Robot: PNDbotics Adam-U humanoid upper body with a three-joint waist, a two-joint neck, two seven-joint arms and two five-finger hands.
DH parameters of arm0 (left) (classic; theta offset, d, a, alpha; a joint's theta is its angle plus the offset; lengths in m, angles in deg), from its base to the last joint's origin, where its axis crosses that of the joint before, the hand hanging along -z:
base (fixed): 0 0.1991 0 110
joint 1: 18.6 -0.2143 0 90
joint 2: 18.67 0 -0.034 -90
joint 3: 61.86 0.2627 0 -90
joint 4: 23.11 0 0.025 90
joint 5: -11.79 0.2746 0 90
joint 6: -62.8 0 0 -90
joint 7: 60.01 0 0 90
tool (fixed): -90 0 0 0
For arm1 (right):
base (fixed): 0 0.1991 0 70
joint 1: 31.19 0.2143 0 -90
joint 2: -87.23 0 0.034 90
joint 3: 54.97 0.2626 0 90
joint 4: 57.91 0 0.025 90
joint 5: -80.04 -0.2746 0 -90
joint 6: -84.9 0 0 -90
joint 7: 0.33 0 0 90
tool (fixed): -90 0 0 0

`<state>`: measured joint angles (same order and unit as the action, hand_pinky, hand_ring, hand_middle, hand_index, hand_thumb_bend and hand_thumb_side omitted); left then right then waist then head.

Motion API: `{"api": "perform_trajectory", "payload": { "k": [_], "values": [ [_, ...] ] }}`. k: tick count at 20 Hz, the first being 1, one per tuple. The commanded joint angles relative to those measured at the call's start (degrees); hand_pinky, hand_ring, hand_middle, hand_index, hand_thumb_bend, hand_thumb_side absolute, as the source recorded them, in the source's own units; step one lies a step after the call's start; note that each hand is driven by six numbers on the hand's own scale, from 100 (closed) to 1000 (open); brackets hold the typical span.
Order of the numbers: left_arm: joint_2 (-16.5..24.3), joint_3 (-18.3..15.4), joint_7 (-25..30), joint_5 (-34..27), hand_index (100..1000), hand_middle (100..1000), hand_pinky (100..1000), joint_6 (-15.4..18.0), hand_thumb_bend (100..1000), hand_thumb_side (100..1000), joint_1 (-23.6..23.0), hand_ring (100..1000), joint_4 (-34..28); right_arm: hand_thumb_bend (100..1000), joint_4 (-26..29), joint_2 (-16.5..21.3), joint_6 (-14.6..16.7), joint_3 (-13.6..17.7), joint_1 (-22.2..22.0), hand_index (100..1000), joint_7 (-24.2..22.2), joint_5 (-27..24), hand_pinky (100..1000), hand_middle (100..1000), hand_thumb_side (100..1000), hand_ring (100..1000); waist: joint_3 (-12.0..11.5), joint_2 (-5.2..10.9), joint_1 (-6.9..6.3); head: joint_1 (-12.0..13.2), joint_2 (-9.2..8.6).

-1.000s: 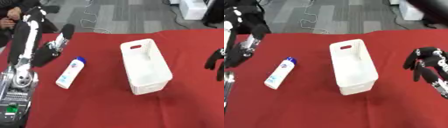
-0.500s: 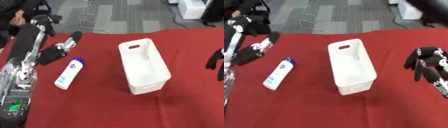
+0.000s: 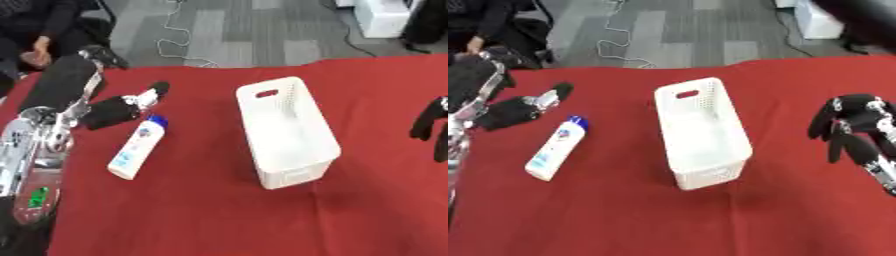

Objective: Pick up objects on the table and place them in the box.

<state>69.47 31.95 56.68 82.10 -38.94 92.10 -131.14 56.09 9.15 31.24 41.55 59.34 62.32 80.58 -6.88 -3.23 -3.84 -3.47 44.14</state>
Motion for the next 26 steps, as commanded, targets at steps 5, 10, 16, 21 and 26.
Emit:
{"api": "perform_trajectory", "payload": {
  "k": [5, 10, 16, 21, 26],
  "values": [
    [1.6, -2.3, 7.4, 6.1, 699, 842, 684, -0.1, 479, 1000, 0.7, 710, -0.5, 197, 0.6, 1.6, 7.2, 0.5, 0.2, 359, -7.5, 0.1, 334, 513, 1000, 478, -0.3, 0.72, 0.13, 0.6, -0.02],
    [1.7, -3.5, 11.0, 7.7, 688, 927, 712, -0.3, 497, 1000, 0.2, 807, -0.1, 195, 0.6, 1.6, 7.3, 0.6, 0.0, 358, -7.5, 0.3, 334, 513, 1000, 478, -0.5, 0.84, 0.11, 1.0, -0.02],
    [1.9, -4.6, 15.5, 9.1, 653, 907, 676, 0.5, 531, 1000, -0.1, 803, 1.4, 194, 0.6, 1.6, 7.2, 0.6, -0.2, 358, -7.6, 0.6, 333, 513, 1000, 477, -0.6, 0.90, 0.05, 1.2, -0.02],
    [2.8, -4.7, 18.6, 9.9, 636, 883, 641, 2.2, 563, 1000, 0.0, 799, 2.8, 194, 0.6, 1.6, 7.2, 0.6, -0.2, 358, -7.6, 0.7, 333, 513, 1000, 477, -0.7, 0.98, -0.06, 1.2, -0.02],
    [3.1, -3.6, 20.6, 9.4, 617, 841, 631, 4.5, 624, 1000, 0.1, 813, 4.3, 194, 0.6, 1.8, 7.2, 0.6, -0.3, 357, -7.7, 0.7, 333, 513, 1000, 477, -0.7, 1.10, -0.22, 1.4, -0.02]
  ]
}}
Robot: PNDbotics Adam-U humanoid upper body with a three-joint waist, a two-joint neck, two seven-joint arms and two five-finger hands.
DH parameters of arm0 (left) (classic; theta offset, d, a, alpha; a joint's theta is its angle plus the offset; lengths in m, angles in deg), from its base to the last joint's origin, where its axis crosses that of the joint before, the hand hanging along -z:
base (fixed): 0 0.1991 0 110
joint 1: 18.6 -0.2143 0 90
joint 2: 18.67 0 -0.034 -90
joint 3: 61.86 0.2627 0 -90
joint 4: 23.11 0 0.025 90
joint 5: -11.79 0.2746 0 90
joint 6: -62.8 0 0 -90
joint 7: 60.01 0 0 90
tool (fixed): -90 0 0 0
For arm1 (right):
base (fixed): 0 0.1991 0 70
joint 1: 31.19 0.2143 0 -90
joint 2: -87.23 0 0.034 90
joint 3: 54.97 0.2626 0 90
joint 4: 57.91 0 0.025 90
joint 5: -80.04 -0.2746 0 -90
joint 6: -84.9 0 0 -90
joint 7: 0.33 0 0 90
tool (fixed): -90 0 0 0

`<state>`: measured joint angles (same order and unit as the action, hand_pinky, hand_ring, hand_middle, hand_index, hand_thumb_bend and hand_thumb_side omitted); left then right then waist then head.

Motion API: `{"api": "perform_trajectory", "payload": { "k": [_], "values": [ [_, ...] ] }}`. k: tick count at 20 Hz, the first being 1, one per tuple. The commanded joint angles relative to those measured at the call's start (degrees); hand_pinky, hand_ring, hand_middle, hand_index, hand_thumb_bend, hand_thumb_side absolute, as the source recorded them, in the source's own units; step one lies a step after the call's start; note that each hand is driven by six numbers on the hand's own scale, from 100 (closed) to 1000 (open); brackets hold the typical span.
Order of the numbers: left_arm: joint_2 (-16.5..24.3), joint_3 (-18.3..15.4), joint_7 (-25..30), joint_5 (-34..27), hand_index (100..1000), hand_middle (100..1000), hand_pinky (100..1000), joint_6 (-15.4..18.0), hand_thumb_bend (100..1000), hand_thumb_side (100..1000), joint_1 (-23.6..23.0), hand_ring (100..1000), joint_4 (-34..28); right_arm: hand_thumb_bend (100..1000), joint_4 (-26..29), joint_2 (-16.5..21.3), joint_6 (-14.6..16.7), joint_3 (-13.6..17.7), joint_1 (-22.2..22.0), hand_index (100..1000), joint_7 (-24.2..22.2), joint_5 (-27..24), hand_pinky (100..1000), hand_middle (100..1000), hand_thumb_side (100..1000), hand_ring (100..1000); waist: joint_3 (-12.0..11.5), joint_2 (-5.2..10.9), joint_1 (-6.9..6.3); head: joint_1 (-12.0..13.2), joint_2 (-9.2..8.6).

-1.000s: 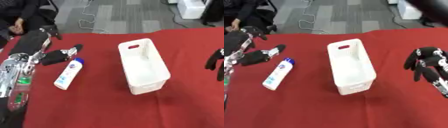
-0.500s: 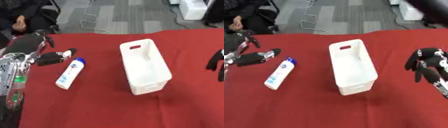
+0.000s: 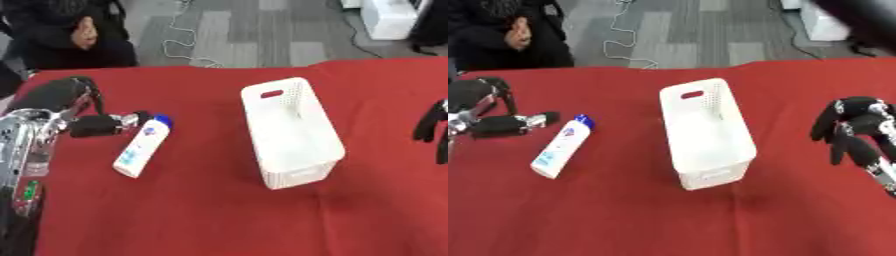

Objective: Pick up objects on the table and place them in the box.

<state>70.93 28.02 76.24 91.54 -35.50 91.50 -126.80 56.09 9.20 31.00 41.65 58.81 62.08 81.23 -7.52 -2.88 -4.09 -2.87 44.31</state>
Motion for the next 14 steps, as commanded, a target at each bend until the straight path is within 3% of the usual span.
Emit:
{"api": "perform_trajectory", "payload": {
  "k": [1, 8, 14],
  "values": [
    [1.7, 0.6, 1.6, -0.2, 617, 836, 629, 1.8, 643, 1000, 0.7, 814, 0.3, 193, 0.6, 1.8, 7.4, 0.4, 0.3, 358, -7.5, 0.0, 333, 513, 1000, 477, 0.0, 0.77, 0.00, 0.8, -0.19],
    [2.3, 1.8, 3.2, -0.7, 608, 832, 619, 5.0, 692, 1000, 1.0, 818, 1.9, 193, 0.6, 2.0, 7.3, 0.3, 0.4, 357, -7.9, -0.2, 333, 513, 1000, 477, 0.1, 0.80, -0.11, 0.6, -0.19],
    [3.8, 2.4, 3.1, -0.2, 606, 844, 629, 6.0, 678, 1000, 1.4, 834, 2.6, 194, 0.6, 1.9, 7.2, 0.3, 0.3, 359, -8.1, -0.2, 332, 513, 1000, 477, 0.1, 0.83, -0.10, 0.6, -0.19]
  ]
}}
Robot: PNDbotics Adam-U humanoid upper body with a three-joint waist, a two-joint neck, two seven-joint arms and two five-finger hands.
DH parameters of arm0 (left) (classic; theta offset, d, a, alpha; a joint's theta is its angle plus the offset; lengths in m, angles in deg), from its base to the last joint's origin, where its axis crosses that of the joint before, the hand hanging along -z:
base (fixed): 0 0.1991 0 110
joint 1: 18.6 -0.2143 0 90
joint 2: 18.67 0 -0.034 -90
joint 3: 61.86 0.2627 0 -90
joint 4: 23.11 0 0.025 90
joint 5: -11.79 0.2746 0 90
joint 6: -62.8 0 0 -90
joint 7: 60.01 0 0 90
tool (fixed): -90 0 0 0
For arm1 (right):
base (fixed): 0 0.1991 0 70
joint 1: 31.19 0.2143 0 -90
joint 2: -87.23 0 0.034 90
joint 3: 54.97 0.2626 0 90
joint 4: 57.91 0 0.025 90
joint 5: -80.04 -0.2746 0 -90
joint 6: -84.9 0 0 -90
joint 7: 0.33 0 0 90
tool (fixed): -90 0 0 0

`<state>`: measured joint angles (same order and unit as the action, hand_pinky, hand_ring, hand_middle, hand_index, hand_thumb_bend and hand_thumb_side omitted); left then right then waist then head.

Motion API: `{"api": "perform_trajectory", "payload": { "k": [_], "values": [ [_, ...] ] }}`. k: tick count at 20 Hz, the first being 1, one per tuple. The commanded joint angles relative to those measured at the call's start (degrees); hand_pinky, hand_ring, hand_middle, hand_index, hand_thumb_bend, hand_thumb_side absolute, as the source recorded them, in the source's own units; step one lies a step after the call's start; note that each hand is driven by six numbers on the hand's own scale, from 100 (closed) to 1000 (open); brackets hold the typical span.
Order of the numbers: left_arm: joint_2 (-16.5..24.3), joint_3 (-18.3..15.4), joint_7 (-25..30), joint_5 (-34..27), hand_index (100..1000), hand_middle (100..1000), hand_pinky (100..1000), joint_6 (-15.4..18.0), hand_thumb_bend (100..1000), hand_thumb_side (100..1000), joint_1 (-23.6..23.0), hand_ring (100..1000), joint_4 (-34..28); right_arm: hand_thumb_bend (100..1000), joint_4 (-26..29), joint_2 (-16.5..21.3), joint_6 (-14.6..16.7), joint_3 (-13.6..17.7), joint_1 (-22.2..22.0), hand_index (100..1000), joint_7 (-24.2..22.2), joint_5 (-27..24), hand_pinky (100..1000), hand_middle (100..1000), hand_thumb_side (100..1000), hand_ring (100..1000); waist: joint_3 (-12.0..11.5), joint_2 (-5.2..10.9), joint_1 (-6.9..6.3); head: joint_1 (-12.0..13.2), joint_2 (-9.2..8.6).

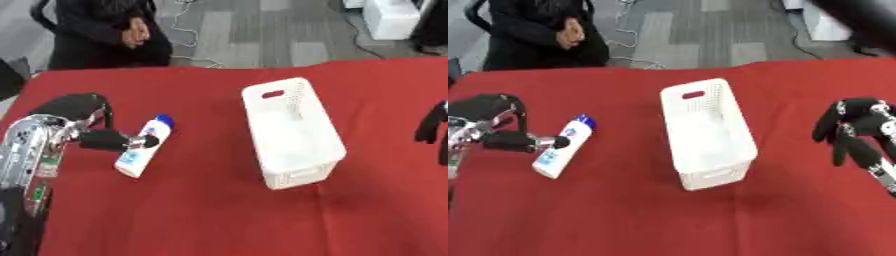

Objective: Pick up objects on the table and place them in the box.

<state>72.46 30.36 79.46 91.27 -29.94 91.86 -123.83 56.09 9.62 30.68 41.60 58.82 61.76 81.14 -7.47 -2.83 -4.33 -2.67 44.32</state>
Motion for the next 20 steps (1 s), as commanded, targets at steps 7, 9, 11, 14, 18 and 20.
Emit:
{"api": "perform_trajectory", "payload": {
  "k": [7, 9, 11, 14, 18, 20],
  "values": [
    [6.0, -0.6, 0.0, 1.3, 708, 825, 586, 0.0, 672, 1000, 0.3, 810, 2.8, 194, 0.6, 1.4, 7.5, 0.4, 0.0, 361, -7.9, 0.3, 332, 513, 1000, 477, -0.2, 0.82, 0.10, 0.3, -0.20],
    [5.7, -1.2, -0.1, 1.4, 768, 850, 579, -0.6, 648, 1000, 0.2, 803, 4.1, 194, 0.6, 1.4, 7.5, 0.4, -0.2, 362, -7.9, 0.5, 332, 513, 1000, 477, -0.3, 0.86, 0.12, 0.3, -0.20],
    [5.3, -1.7, -0.6, 1.6, 837, 895, 590, -1.4, 645, 1000, 0.1, 812, 5.6, 194, 0.6, 1.3, 7.4, 0.4, -0.3, 362, -7.9, 0.7, 332, 513, 1000, 477, -0.3, 0.89, 0.15, 0.5, -0.20],
    [4.9, -2.1, -1.6, 1.9, 912, 936, 614, -2.1, 641, 1000, 0.2, 839, 7.2, 194, 0.6, 1.2, 7.4, 0.4, -0.3, 363, -8.0, 0.9, 331, 514, 1000, 477, -0.2, 0.88, 0.16, 0.6, -0.20],
    [4.6, -2.1, -2.5, 2.4, 894, 932, 617, -2.4, 636, 1000, 0.4, 845, 8.6, 194, 0.6, 1.2, 7.4, 0.3, -0.3, 363, -8.0, 1.0, 331, 513, 1000, 477, -0.2, 0.88, 0.14, 0.6, -0.20],
    [4.4, -2.0, -2.4, 2.8, 886, 928, 612, -2.3, 642, 1000, 0.7, 845, 9.4, 193, 0.6, 1.2, 7.4, 0.3, -0.3, 361, -8.0, 1.0, 332, 513, 1000, 477, -0.1, 0.88, 0.13, 0.7, -0.20]
  ]
}}
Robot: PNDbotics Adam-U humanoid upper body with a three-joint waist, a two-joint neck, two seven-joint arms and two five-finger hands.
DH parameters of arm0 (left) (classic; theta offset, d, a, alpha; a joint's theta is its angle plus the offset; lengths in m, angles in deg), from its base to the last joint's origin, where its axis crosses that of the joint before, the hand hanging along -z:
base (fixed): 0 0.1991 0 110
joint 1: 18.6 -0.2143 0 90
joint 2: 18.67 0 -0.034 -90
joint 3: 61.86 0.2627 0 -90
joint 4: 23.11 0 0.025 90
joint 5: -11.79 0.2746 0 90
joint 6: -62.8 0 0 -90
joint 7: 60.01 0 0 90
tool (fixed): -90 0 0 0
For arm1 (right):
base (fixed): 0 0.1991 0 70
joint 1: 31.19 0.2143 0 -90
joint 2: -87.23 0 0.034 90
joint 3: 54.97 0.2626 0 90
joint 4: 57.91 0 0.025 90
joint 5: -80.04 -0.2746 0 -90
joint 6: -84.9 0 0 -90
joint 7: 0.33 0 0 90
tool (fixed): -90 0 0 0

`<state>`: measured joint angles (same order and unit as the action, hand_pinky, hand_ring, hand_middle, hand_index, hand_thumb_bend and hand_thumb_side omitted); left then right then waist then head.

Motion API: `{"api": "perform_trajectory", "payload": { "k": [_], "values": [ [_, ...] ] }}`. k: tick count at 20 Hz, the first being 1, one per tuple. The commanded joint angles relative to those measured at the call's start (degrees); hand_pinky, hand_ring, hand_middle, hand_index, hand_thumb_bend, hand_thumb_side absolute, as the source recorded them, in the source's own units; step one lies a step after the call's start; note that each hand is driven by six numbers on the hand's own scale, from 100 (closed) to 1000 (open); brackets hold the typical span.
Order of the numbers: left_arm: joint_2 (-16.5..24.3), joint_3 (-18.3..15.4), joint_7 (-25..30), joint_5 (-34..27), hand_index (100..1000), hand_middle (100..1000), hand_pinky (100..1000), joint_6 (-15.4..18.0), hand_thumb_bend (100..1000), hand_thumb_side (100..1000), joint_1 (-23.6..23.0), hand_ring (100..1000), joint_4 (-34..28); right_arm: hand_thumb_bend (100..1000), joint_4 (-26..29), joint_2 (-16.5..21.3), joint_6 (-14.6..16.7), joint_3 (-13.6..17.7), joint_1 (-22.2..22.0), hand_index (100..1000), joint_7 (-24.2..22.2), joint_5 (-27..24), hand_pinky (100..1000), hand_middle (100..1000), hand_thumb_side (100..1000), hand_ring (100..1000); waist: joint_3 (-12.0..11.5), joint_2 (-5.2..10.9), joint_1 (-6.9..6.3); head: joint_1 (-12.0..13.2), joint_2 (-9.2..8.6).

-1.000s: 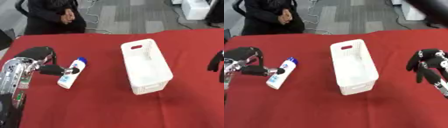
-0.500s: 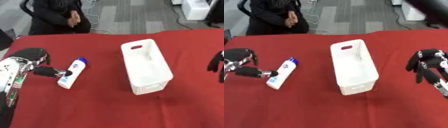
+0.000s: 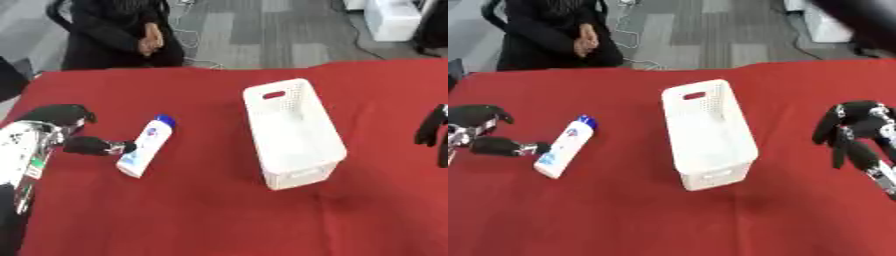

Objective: Pick up objects on the table and place them in the box.

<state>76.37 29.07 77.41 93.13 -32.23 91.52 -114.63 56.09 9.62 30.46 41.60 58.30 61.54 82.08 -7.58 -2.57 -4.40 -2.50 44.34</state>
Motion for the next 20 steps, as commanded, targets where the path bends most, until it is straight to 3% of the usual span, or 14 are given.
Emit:
{"api": "perform_trajectory", "payload": {
  "k": [1, 20],
  "values": [
    [0.5, -0.6, -0.2, 1.1, 877, 923, 607, 0.1, 642, 1000, 1.3, 842, 0.6, 193, 0.6, 1.2, 7.6, 0.3, 0.3, 361, -7.8, 0.1, 332, 513, 1000, 477, 0.0, 0.63, 0.18, 0.6, -0.22],
    [-1.6, 1.9, -0.4, 1.2, 813, 883, 574, 5.0, 628, 1000, 4.8, 828, 6.3, 190, 0.6, 1.7, 7.5, 0.1, 1.6, 354, -8.4, -1.4, 331, 511, 1000, 475, 1.2, 0.54, -0.11, 1.7, -0.22]
  ]
}}
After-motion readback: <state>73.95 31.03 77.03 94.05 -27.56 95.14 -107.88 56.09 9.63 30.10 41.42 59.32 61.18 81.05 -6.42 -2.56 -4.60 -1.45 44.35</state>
